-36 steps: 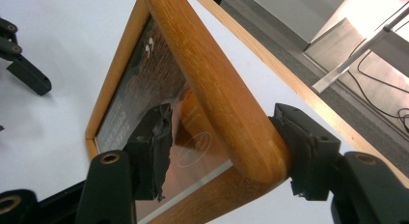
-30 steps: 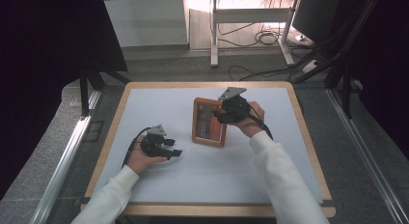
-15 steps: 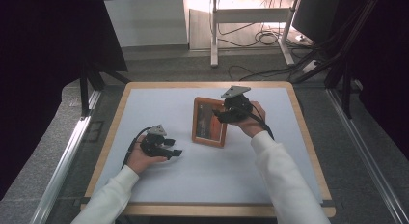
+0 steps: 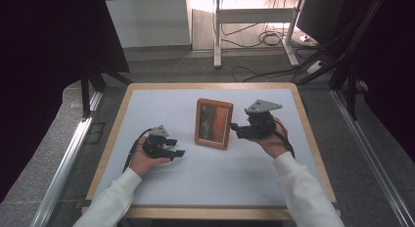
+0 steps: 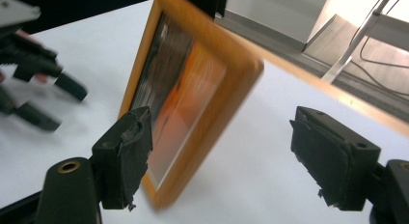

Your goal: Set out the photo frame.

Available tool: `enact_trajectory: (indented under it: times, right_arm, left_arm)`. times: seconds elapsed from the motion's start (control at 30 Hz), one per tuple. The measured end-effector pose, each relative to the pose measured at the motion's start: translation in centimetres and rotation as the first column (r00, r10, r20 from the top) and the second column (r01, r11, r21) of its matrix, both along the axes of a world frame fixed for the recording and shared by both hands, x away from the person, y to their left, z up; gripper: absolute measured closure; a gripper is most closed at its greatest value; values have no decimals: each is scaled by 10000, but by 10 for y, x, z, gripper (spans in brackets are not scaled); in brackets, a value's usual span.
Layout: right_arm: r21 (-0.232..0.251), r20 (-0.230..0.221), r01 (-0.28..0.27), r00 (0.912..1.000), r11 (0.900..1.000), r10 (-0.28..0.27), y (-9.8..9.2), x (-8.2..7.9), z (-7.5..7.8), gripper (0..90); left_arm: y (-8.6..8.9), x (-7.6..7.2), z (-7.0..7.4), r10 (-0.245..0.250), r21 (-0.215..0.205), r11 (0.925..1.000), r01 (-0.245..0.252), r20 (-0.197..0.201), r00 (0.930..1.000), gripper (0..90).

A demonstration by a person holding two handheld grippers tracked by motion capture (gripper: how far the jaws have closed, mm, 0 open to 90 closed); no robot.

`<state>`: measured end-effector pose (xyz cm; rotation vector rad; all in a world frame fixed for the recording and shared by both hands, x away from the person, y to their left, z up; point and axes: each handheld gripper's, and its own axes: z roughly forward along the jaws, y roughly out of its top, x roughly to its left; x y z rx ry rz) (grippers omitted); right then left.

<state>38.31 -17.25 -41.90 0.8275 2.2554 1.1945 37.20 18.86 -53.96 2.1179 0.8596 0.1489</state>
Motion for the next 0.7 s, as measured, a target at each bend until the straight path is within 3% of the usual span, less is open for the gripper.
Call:
enact_trajectory:
  times: [0.1,0.2,0.4,0.5,0.7]
  right_arm:
    - [41,-69,-18,10000,10000,18,-13,-13,-10,225]
    - [234,-218,-35,9998,9997,40,-25,-26,-21,226]
    - [431,-406,-49,9992,9991,67,-42,-49,-41,228]
    - [430,-438,2,9990,9991,17,-49,-59,-51,231]
    - [283,-478,48,9988,9996,-34,-59,-69,-61,232]
  left_arm:
    - [1,2,1,348,-143,9993,-346,149,9993,365]
    - [0,4,3,618,-346,9975,-611,179,9979,438]
    - [-6,9,8,873,-212,9960,-864,418,9953,723]
    - [-12,15,9,854,-172,9962,-849,328,9958,856]
    - [-24,24,7,704,40,9975,-705,94,9975,900]
